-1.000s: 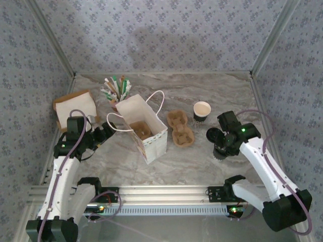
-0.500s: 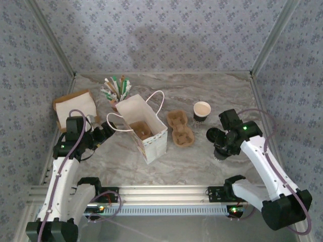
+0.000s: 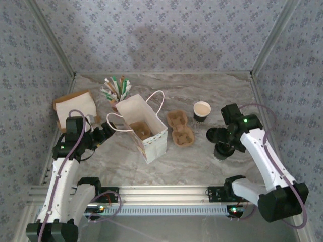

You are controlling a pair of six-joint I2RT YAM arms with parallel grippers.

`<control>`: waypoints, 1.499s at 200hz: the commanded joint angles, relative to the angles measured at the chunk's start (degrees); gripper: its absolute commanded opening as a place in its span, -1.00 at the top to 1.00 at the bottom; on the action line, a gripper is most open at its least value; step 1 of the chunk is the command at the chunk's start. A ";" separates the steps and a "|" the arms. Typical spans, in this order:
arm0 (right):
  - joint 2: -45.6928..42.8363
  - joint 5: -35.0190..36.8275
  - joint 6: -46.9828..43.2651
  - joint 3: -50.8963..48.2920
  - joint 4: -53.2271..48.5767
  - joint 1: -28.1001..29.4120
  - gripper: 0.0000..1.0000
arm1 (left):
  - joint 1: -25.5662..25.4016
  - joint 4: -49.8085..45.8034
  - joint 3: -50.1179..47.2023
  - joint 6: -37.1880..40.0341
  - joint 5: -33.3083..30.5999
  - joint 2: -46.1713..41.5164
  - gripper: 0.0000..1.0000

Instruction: Pack the takeout coffee

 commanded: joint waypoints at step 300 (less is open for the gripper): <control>2.61 -3.15 0.67 -5.12 3.65 -3.01 -0.62 | 0.37 -0.01 1.62 1.33 0.99 0.76 -0.85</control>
